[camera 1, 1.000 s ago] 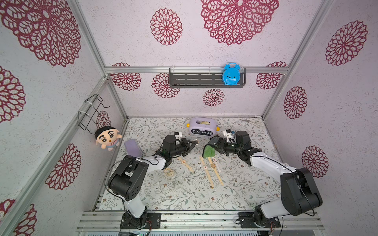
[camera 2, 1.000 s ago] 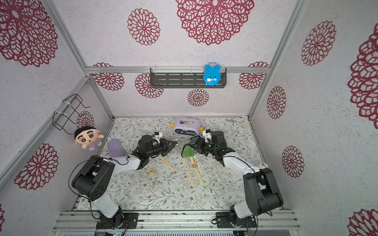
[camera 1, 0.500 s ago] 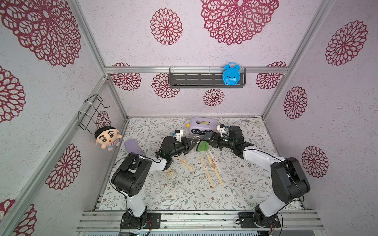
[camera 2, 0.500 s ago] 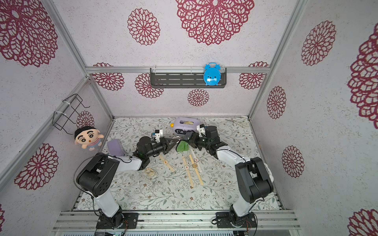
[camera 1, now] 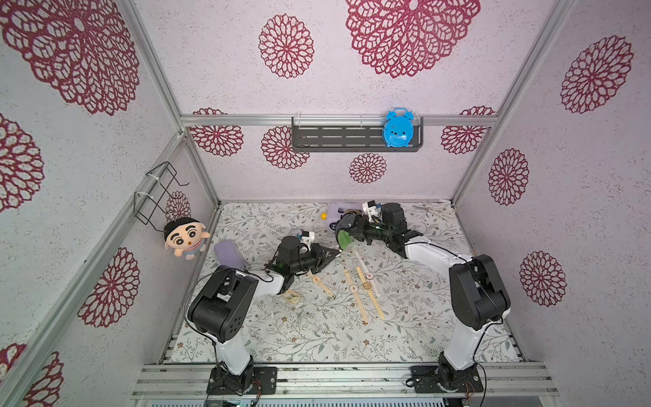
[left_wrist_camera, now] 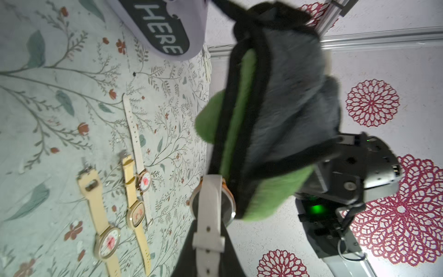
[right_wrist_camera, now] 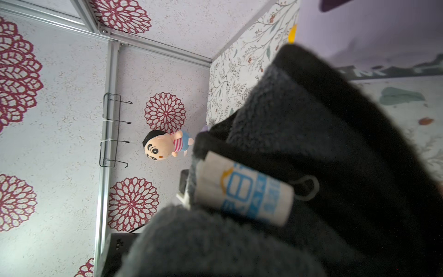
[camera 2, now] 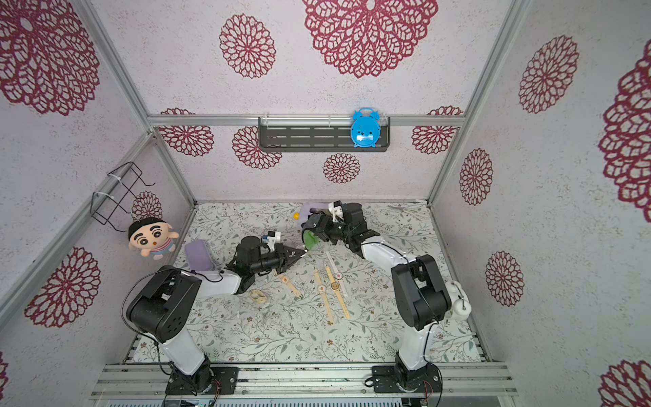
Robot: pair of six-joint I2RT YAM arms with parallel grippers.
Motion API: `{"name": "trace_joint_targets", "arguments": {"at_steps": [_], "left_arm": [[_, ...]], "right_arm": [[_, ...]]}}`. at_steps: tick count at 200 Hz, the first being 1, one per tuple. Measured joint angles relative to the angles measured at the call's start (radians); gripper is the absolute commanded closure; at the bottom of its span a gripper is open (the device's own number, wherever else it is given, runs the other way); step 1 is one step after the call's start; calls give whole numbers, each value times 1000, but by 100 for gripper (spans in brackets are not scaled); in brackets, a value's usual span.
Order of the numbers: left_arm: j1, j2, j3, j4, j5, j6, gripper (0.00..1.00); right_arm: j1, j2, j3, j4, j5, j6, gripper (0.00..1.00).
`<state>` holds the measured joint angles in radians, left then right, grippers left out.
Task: Wipe the watch dial
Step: Wipe the dirt from the watch dial.
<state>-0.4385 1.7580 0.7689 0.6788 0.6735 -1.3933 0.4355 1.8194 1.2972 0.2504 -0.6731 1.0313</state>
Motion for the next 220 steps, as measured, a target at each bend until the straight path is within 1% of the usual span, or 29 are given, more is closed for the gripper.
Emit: {"name": "trace_joint_targets", "arguments": {"at_steps": [34, 59, 108, 153, 185, 220], "left_arm": [[1, -15, -16, -46, 11, 10, 100], [14, -46, -29, -60, 22, 14, 100], [92, -140, -27, -95, 56, 37, 100], [157, -204, -11, -186, 111, 74, 100], [185, -214, 19, -229, 141, 90, 100], [193, -227, 40, -283, 164, 107, 100]], "right_arm": [[7, 8, 78, -6, -16, 0, 100], [-2, 7, 82, -12, -22, -10, 100], [-30, -21, -64, -37, -12, -28, 100], [-5, -79, -178, -52, -2, -64, 100], [41, -89, -195, -35, 5, -71, 100], [90, -89, -195, 20, 9, -68, 100]]}}
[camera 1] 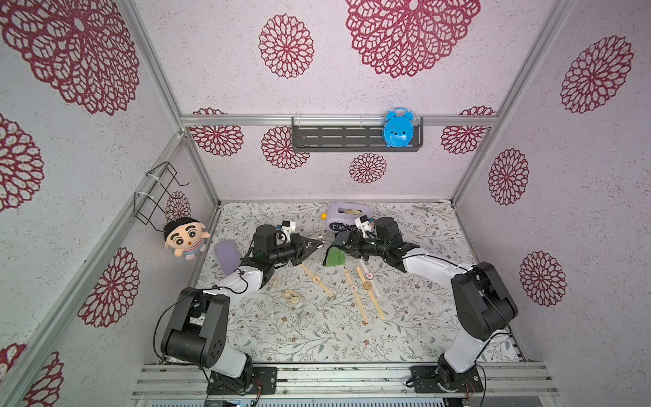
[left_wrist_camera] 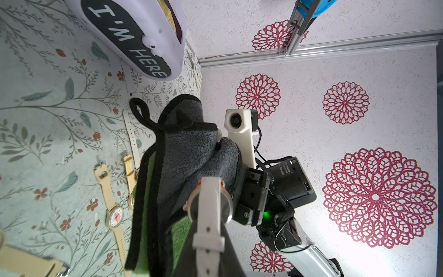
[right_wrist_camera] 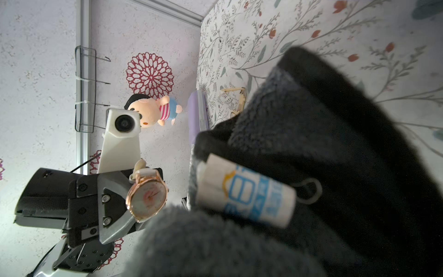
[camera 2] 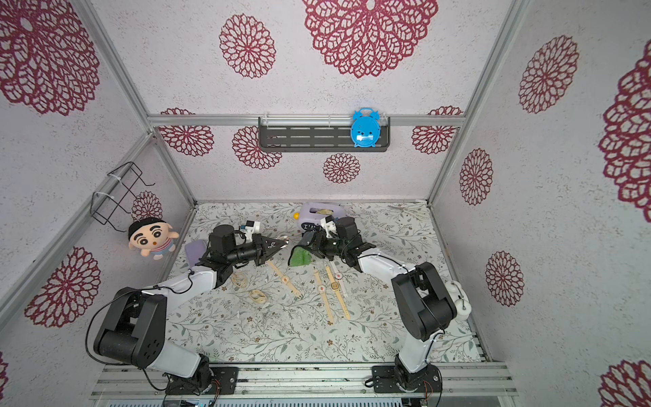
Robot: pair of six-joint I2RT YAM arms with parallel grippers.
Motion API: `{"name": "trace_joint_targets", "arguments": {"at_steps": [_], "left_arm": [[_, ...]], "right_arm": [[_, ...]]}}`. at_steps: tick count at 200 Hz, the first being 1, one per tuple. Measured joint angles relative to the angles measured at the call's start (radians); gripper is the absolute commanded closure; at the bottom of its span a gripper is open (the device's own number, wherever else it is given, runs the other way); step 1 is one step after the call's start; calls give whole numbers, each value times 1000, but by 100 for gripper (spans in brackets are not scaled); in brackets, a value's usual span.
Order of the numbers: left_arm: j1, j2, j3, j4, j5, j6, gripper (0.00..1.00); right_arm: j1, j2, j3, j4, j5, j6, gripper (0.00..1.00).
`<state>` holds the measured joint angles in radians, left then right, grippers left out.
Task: Wipe the watch dial
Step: Wipe the dirt from the watch dial.
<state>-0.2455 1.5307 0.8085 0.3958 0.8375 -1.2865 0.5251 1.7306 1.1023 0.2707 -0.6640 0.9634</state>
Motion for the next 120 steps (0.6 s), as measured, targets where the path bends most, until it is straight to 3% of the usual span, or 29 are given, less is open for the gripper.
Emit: {"name": "trace_joint_targets", "arguments": {"at_steps": [55, 120], "left_arm": [[1, -12, 2, -89, 23, 24, 100], [19, -56, 1, -196, 12, 84, 100]], "right_arm": [[48, 45, 40, 85, 6, 34, 100], [83, 75, 118, 44, 14, 52, 100]]}}
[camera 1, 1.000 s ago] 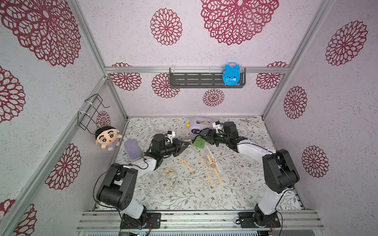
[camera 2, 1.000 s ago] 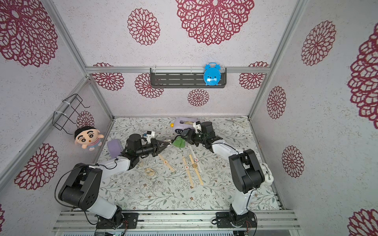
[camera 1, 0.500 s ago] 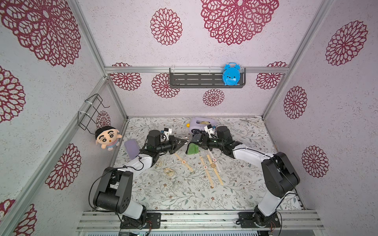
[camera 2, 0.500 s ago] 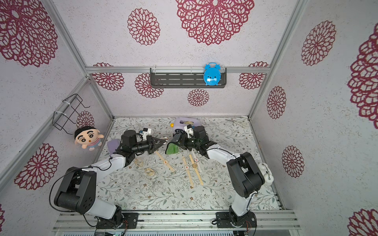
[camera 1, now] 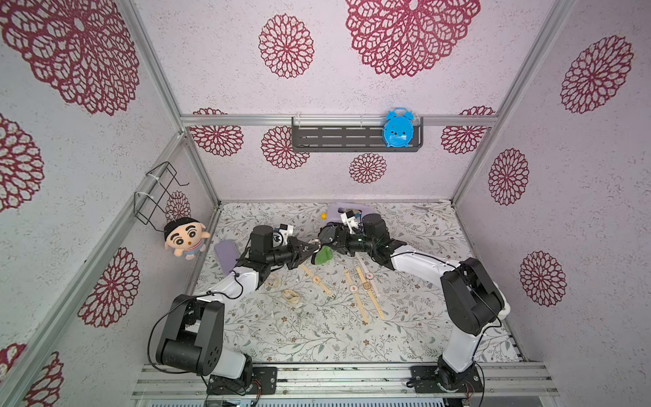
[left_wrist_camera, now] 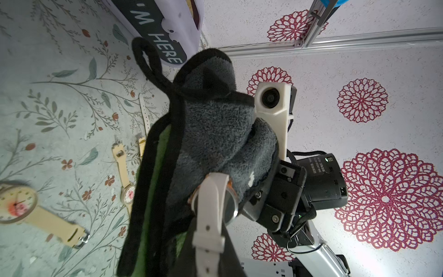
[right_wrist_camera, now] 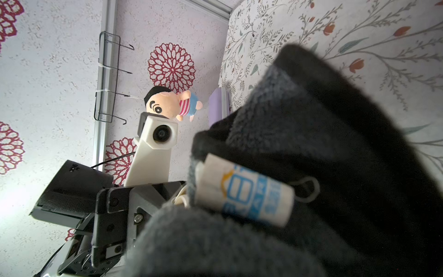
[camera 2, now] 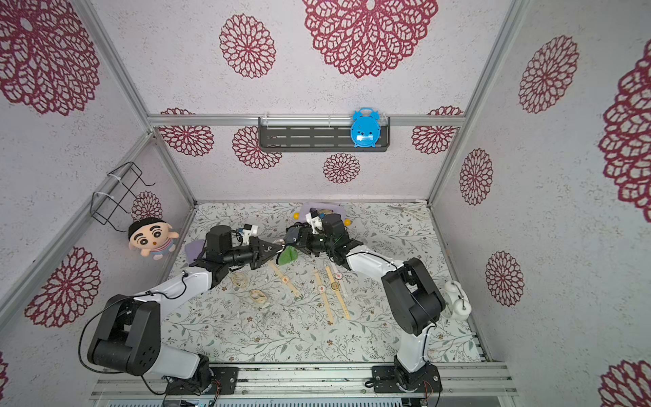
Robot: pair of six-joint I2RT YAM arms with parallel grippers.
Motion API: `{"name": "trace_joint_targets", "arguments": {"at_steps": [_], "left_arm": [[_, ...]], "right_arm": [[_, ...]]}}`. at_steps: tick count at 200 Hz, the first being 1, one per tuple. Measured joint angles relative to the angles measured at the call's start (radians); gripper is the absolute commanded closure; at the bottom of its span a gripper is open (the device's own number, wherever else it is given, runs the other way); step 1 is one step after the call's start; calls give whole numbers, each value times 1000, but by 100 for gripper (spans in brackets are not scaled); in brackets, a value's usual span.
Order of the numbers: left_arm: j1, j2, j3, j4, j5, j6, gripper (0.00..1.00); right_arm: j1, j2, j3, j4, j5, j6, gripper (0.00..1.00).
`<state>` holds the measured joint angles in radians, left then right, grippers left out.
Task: Wipe the watch dial
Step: Wipe the dirt from the watch dial.
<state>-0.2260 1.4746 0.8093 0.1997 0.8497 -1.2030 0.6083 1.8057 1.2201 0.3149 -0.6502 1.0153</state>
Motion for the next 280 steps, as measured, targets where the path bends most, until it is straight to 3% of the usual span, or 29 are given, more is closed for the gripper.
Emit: {"name": "trace_joint_targets", "arguments": {"at_steps": [50, 112, 169, 212, 280], "left_arm": [[0, -31, 26, -200, -110, 84, 100], [-1, -56, 8, -249, -232, 85, 100], [1, -79, -4, -305, -223, 107, 100], [33, -102, -4, -291, -155, 110, 100], [41, -102, -4, -230, -56, 101, 100]], "right_arm": [[29, 1, 3, -14, 22, 47, 100], [50, 68, 63, 130, 1, 187, 100], [-23, 63, 80, 229, -47, 223, 100], [-105, 9, 0, 80, -33, 110, 100], [-72, 5, -116, 16, -36, 48, 100]]}}
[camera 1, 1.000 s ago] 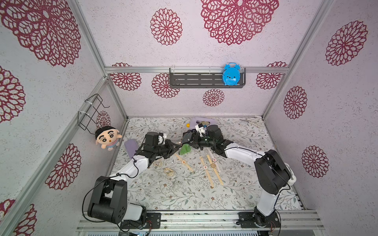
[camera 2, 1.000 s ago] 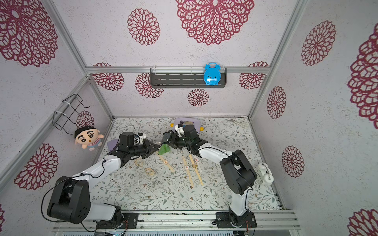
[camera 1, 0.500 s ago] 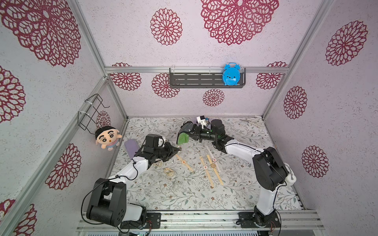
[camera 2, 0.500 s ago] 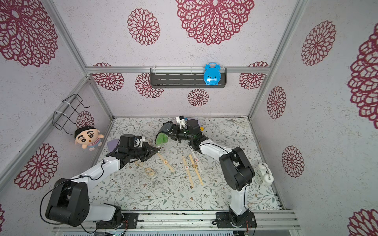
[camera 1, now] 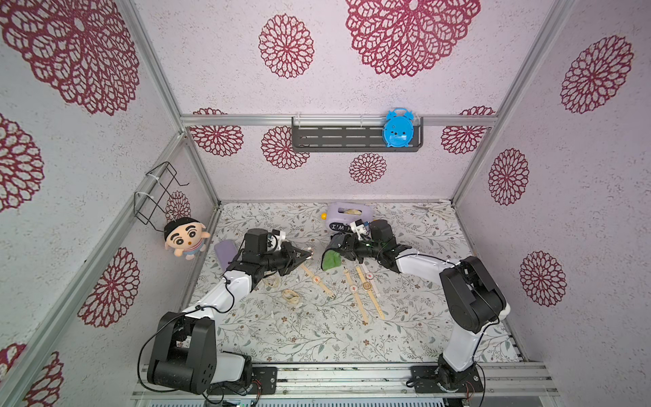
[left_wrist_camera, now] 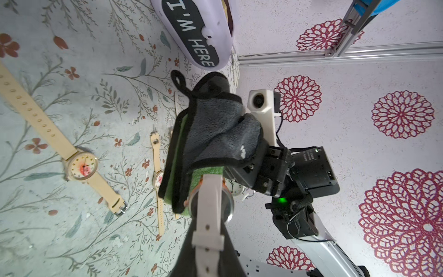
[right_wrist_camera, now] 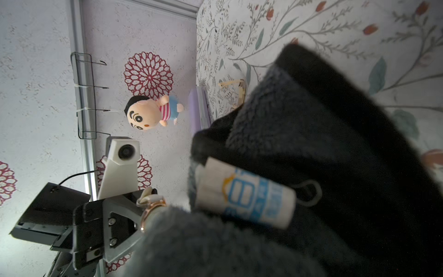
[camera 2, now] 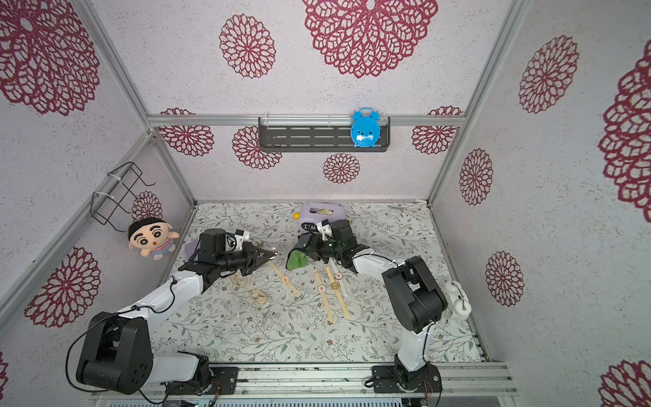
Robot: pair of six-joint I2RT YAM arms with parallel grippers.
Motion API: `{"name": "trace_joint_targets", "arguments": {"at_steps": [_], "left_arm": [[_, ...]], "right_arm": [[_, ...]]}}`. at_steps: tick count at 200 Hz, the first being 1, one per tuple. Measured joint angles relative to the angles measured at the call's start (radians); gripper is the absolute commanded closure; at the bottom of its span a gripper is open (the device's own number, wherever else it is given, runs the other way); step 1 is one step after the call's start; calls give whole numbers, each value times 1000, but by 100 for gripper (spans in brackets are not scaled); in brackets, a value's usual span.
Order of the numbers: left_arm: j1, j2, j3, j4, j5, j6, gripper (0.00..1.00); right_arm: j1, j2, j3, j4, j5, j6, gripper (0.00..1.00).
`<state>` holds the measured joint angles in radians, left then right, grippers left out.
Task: Wipe the watch dial
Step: Wipe the dirt from the watch dial.
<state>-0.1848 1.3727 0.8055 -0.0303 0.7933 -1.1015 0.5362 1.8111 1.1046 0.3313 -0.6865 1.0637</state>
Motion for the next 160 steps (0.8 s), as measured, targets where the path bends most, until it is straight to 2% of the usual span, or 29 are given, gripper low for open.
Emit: {"name": "trace_joint_targets", "arguments": {"at_steps": [48, 160], "left_arm": [[0, 2, -1, 46, 22, -19, 100], [0, 29, -3, 79, 25, -33, 100]], "right_arm": [[16, 1, 9, 27, -18, 3, 100], [61, 79, 146, 93, -58, 38, 100]]}}
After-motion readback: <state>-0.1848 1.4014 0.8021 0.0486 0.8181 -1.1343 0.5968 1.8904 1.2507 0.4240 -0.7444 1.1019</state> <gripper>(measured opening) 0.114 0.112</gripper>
